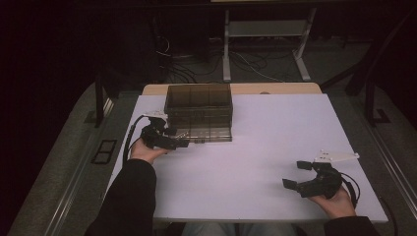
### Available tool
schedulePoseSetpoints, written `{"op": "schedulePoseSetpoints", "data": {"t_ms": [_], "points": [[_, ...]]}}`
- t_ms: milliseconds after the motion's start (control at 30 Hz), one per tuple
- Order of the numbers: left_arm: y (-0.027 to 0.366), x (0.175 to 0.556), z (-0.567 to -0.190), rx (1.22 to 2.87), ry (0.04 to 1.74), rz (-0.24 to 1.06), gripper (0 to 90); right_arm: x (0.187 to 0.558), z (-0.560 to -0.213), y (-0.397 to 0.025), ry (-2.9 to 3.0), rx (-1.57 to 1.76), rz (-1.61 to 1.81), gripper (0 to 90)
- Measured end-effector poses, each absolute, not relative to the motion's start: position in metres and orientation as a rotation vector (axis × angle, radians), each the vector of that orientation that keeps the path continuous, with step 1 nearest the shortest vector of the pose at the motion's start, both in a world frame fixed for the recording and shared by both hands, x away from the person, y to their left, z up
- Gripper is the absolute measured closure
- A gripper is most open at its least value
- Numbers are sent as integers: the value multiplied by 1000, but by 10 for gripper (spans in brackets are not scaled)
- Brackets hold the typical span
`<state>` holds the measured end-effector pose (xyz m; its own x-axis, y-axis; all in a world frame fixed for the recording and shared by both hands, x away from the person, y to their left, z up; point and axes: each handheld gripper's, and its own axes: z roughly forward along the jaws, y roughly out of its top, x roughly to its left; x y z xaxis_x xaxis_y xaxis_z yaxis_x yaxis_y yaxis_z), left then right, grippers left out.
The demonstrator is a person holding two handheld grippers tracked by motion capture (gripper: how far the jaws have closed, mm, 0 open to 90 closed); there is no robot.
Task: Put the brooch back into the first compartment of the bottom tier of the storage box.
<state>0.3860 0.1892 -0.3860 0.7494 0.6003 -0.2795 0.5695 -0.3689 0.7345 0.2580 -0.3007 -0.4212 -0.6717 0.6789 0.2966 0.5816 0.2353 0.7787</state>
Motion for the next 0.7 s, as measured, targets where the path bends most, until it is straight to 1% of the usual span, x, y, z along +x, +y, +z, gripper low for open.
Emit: {"op": "schedulePoseSetpoints", "data": {"t_ms": [133, 433, 700], "points": [[188, 378, -386, 2048, 868, 36, 114, 258, -421, -300, 2388, 1223, 1428, 3], [179, 360, -384, 2050, 825, 28, 0, 258, -421, -300, 2387, 1221, 1428, 3], [177, 342, -389, 2007, 791, 51, 0, 258, -421, -300, 2385, 1222, 1429, 3]]}}
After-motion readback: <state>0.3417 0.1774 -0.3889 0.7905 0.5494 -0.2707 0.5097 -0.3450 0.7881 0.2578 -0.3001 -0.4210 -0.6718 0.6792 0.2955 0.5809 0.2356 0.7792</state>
